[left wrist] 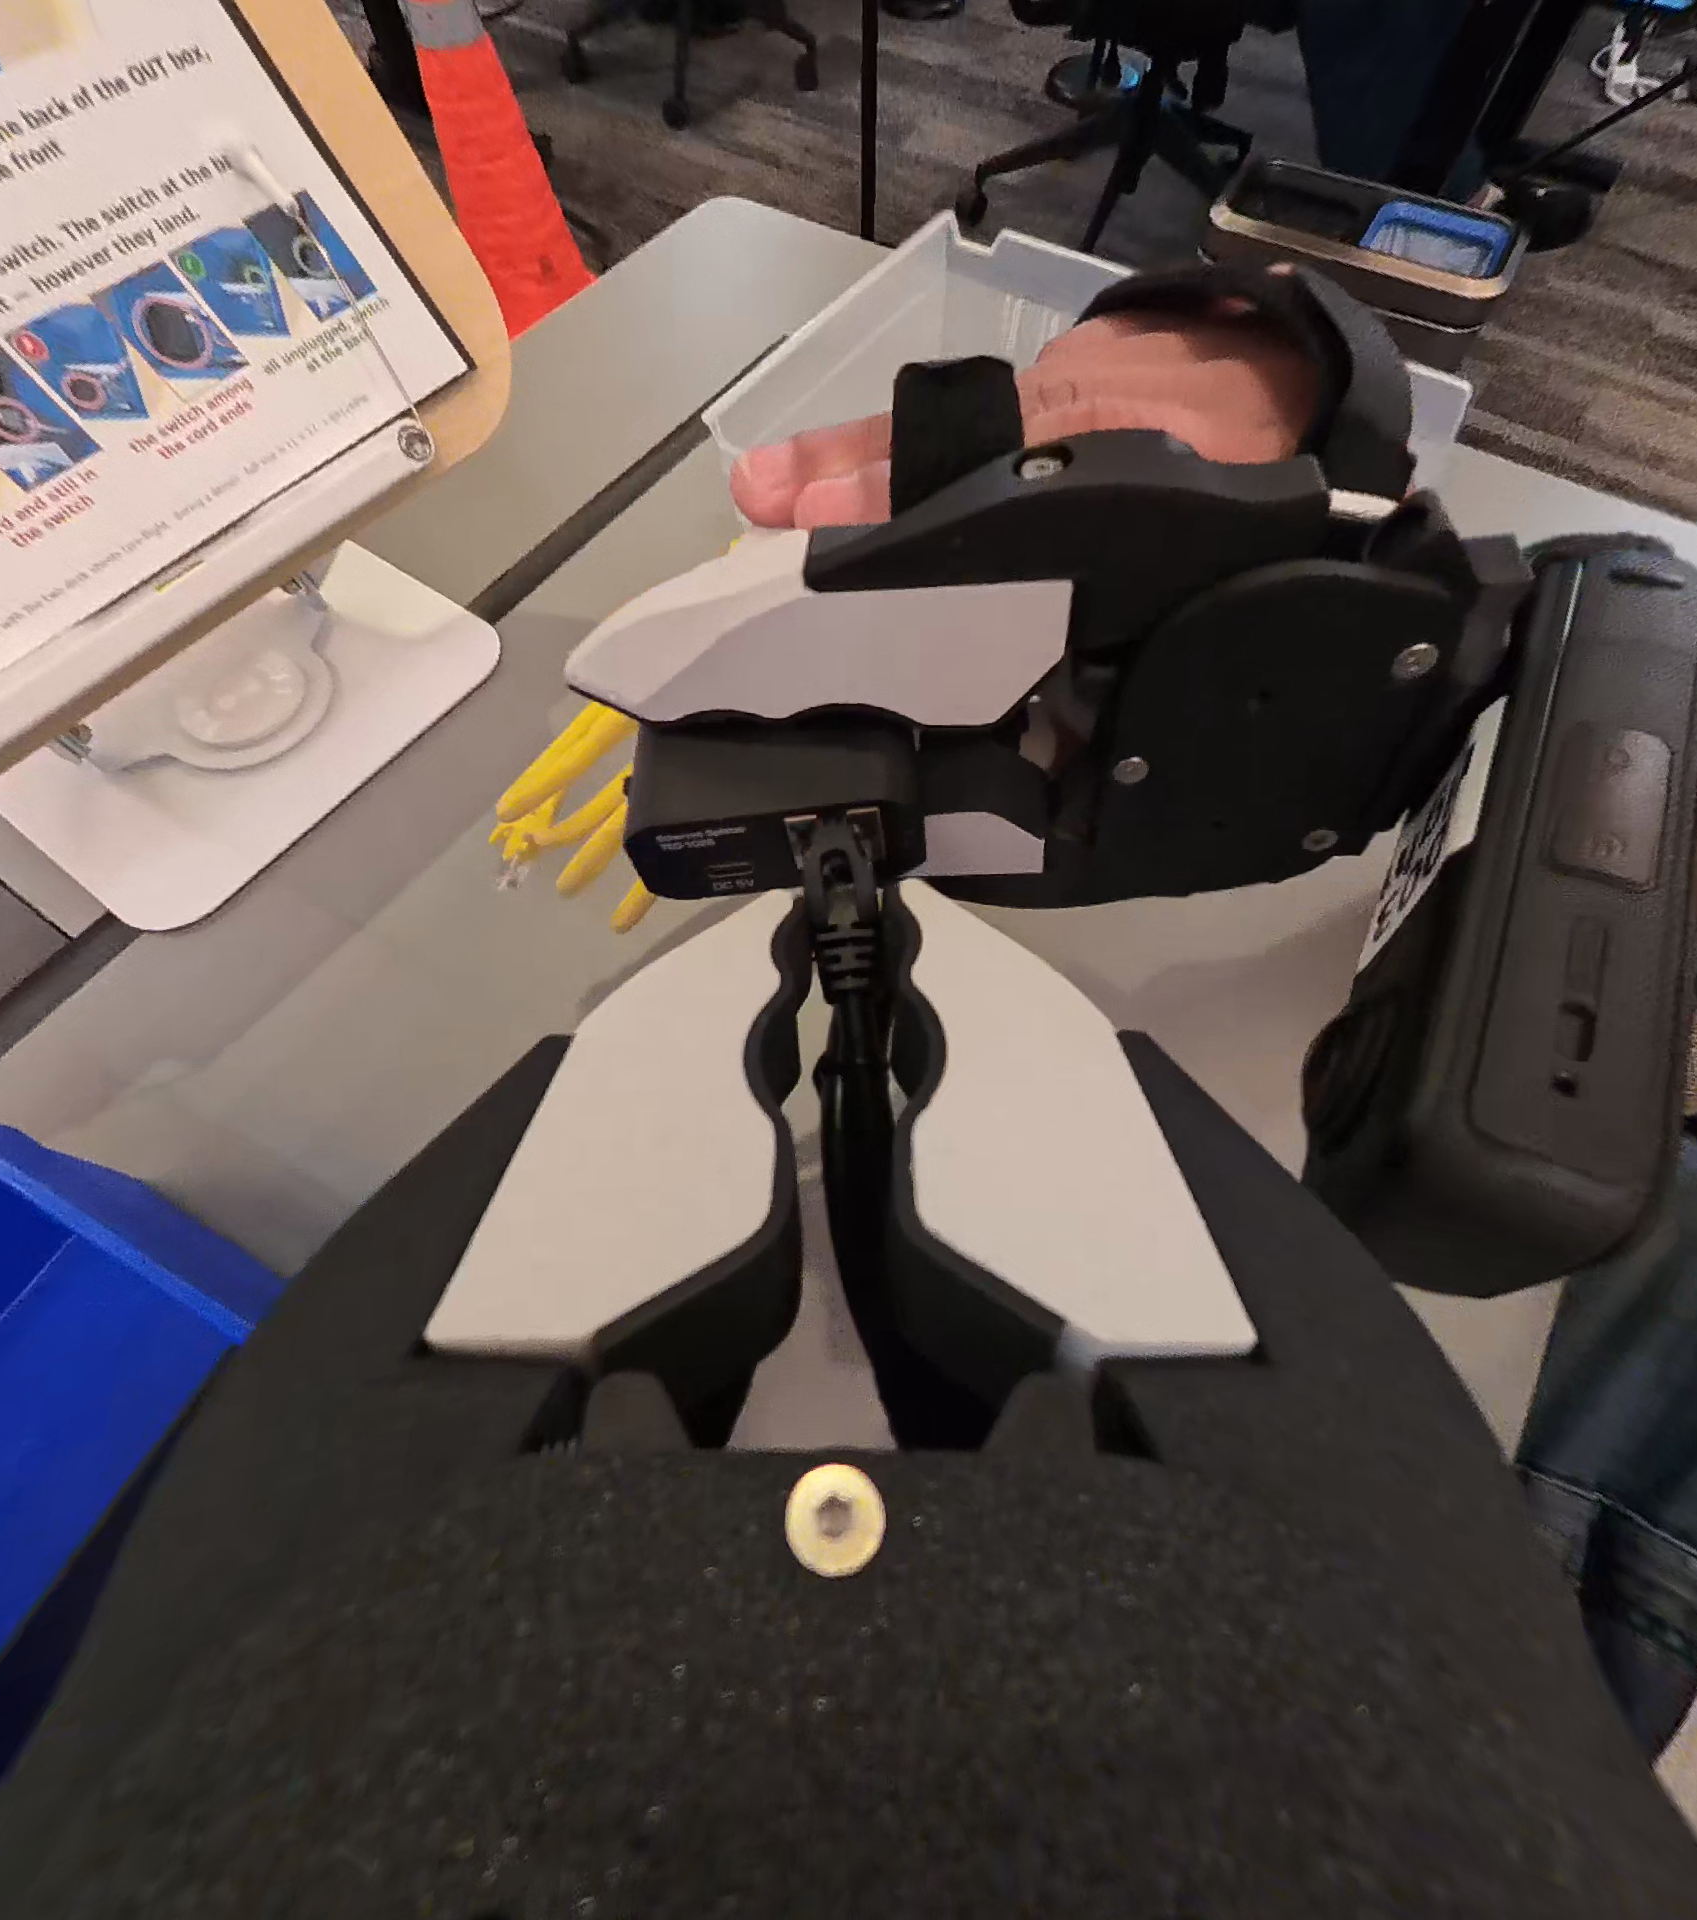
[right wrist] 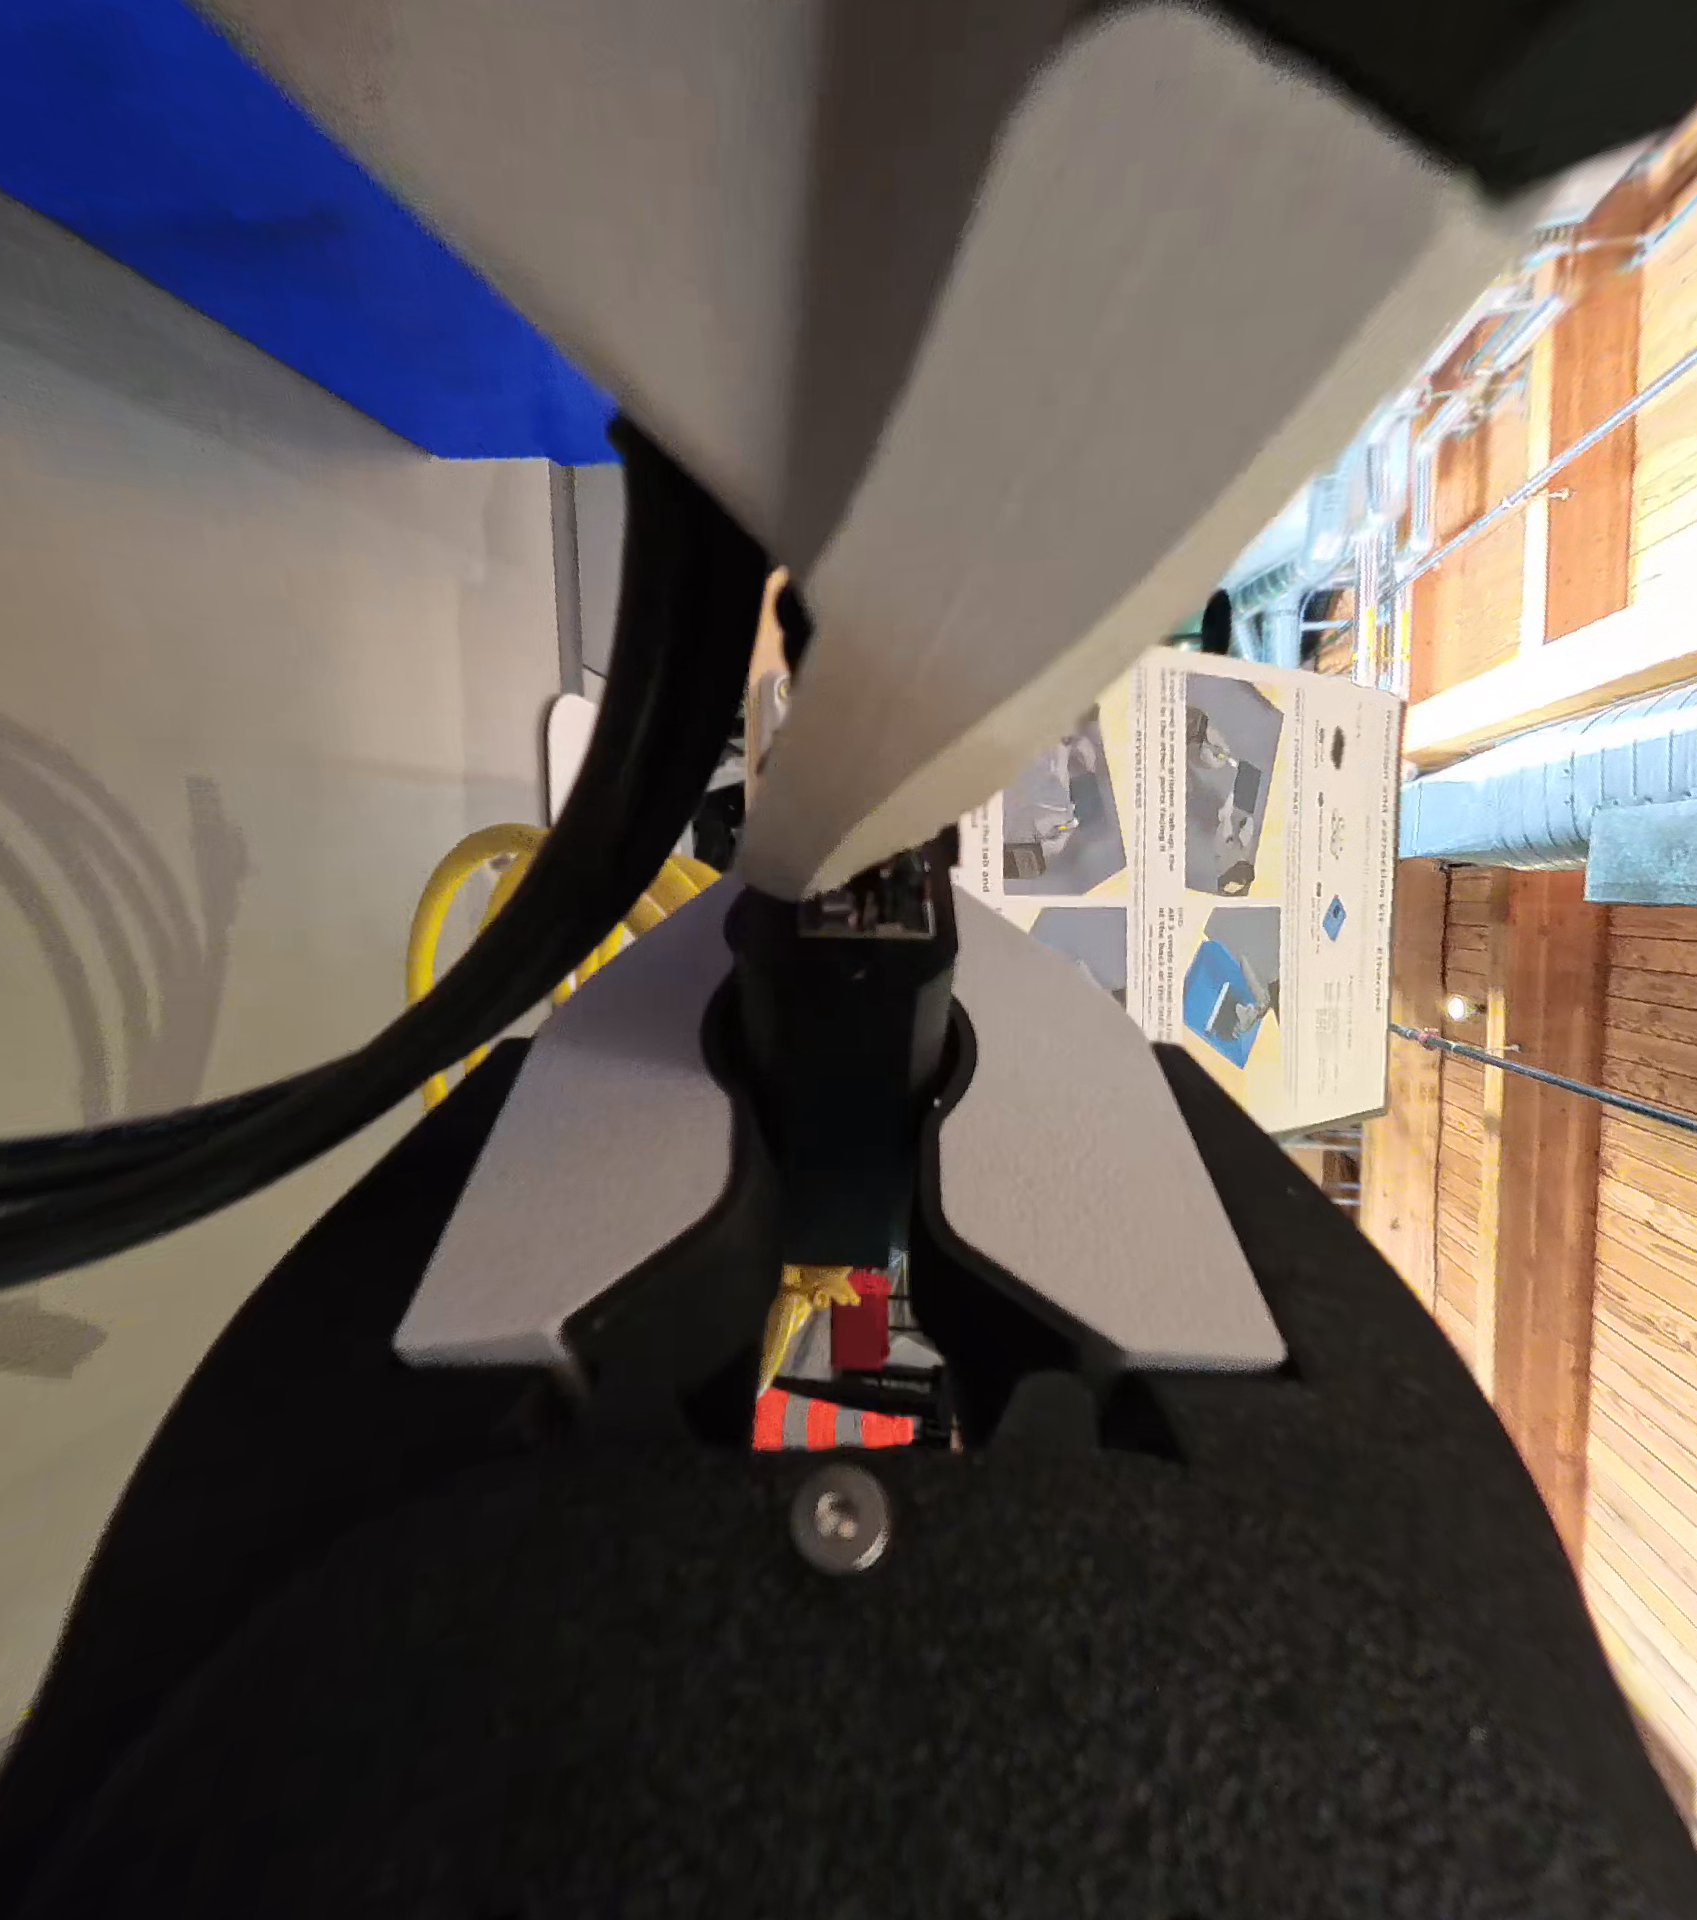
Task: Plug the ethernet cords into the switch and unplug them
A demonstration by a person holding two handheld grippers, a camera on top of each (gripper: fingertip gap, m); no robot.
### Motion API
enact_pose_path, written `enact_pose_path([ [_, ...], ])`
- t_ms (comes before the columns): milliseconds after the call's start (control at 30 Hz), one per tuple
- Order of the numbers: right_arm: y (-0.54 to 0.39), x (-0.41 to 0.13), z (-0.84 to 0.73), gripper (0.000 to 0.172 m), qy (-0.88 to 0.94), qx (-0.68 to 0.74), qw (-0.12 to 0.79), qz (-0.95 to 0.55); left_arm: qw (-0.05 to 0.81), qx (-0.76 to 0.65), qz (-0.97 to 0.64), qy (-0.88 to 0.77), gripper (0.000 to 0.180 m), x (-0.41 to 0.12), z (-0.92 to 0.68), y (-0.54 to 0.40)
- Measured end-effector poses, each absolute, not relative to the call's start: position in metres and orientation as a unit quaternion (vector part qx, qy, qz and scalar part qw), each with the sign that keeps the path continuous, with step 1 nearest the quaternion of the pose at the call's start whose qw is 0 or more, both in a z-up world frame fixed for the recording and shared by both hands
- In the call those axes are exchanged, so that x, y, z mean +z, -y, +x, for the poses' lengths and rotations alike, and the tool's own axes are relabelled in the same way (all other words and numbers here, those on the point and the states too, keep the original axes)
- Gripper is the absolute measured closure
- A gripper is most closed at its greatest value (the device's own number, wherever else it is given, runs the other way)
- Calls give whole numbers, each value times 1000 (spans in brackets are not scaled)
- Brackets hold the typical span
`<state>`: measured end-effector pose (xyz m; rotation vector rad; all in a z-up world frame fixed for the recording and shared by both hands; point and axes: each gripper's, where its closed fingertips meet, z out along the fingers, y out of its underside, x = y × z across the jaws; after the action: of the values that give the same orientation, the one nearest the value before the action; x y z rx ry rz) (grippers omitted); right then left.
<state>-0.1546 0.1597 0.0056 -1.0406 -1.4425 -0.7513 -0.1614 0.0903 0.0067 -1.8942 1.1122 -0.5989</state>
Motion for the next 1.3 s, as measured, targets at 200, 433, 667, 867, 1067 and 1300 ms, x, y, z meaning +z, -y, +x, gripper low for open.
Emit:
enact_pose_path([
  [200,-159,-4,-162,145,626,-333,566,-421,396,-245,-778,-421,168,-6,-171,-89],
  [433,-149,-7,-175,145,635,-299,590,-398,408,-243,-776,-414,167,-6,-180,-78],
  [667,-146,-13,-180,145,641,-286,588,-402,400,-246,-785,-405,168,-11,-184,-76],
  [867,-148,9,-174,146,614,-365,606,-349,408,-329,-757,-389,166,1,-178,-77],
  [1067,-145,16,-164,146,605,-385,616,-327,323,-538,-733,-262,151,25,-190,-80],
  [1300,-144,12,-169,146,611,-392,608,-322,181,-648,-714,-194,145,4,-180,-74],
])
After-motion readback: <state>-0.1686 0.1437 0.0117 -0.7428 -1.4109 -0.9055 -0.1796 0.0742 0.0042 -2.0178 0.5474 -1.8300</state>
